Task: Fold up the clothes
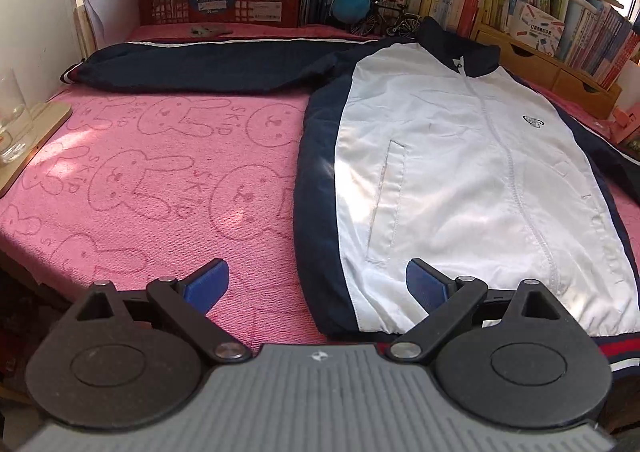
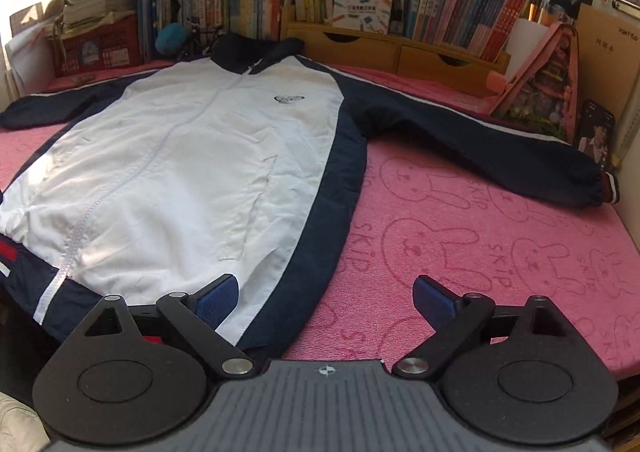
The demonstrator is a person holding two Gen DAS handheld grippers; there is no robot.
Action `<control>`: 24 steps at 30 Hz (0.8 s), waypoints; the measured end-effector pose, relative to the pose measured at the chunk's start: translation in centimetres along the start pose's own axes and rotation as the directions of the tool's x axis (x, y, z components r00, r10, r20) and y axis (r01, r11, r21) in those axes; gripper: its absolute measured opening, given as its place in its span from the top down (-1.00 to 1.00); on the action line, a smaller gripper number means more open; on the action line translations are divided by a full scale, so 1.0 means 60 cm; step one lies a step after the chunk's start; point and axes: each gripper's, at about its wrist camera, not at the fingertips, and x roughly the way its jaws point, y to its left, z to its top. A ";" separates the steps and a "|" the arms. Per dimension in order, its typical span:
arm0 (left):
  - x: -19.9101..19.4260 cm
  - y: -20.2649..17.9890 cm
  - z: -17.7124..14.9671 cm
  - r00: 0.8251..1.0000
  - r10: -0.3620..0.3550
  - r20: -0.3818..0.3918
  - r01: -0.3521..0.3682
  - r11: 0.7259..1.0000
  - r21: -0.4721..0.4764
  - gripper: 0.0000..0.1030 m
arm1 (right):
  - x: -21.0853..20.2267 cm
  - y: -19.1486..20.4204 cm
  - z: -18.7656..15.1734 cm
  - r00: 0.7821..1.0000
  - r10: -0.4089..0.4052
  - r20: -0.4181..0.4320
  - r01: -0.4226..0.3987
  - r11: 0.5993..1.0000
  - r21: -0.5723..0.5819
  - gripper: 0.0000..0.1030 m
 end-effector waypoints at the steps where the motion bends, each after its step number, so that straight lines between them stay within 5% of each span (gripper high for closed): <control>1: -0.004 -0.006 0.000 1.000 0.008 -0.002 -0.008 1.000 0.011 -0.88 | -0.004 0.011 0.004 1.000 0.012 0.002 -0.012 1.000 -0.008 -0.85; 8: -0.013 -0.033 -0.019 1.000 0.003 -0.026 -0.001 0.998 0.065 -0.88 | -0.015 0.067 -0.005 0.993 0.118 -0.021 -0.119 0.991 -0.067 -0.85; 24: -0.021 -0.061 -0.063 0.997 -0.042 -0.071 0.051 0.991 0.125 -0.88 | -0.027 0.096 -0.048 0.986 0.144 -0.090 -0.151 0.985 -0.079 -0.85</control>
